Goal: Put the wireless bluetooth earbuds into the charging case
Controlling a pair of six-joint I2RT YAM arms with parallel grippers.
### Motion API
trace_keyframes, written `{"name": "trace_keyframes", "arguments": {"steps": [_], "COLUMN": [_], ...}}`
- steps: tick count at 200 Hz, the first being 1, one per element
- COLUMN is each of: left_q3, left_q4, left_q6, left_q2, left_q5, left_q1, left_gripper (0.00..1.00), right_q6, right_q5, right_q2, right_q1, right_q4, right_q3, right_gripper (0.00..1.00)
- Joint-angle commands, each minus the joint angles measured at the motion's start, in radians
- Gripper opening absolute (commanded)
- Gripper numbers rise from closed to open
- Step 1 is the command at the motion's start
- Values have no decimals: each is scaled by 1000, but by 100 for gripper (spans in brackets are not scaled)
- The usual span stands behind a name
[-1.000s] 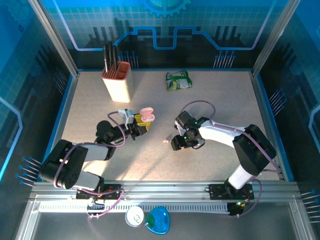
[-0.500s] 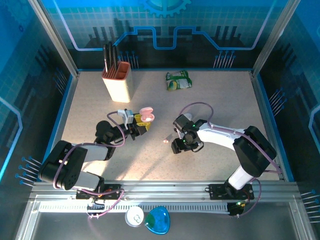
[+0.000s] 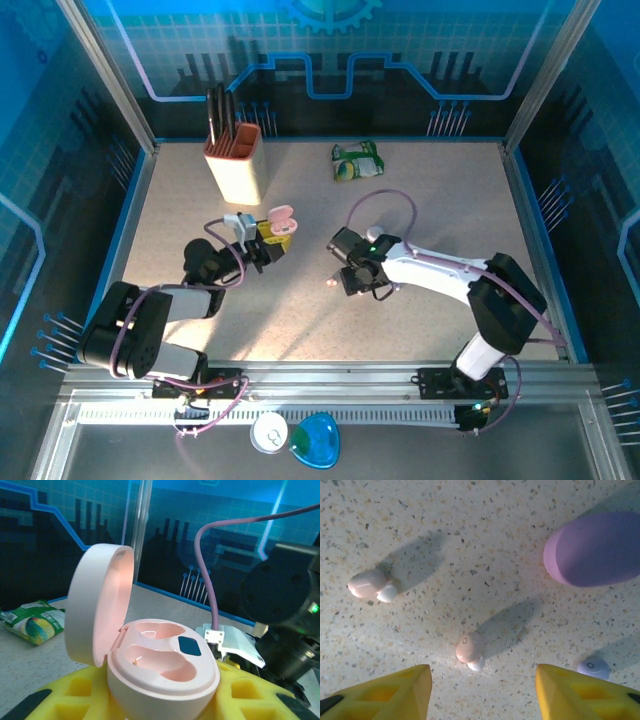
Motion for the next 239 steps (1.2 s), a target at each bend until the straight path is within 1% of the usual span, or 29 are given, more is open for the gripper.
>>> {"name": "trace_keyframes", "arguments": {"steps": [1, 45, 90, 125, 195, 239], "left_q3": [15, 19, 15, 16, 18, 19], "left_q4": [35, 35, 35, 35, 35, 35], "left_q6": [5, -1, -6, -12, -23, -26], "left_q2": [-7, 1, 0, 5, 10, 18], "left_q5": [-7, 3, 10, 18, 28, 32], "left_q1": [25, 33, 33, 33, 33, 33], "left_gripper": [26, 26, 26, 26, 26, 26], "right_q6": [40, 43, 40, 43, 57, 59], "right_q5": [127, 161, 156, 136, 181, 179], "right_q2": [80, 202, 249, 265, 254, 252], "right_q1": [42, 74, 76, 76, 76, 75], "right_q4": [-97, -145, -147, -132, -182, -182], "right_q3": [60, 140, 150, 152, 155, 158], "right_gripper": [56, 48, 45, 44, 37, 32]}}
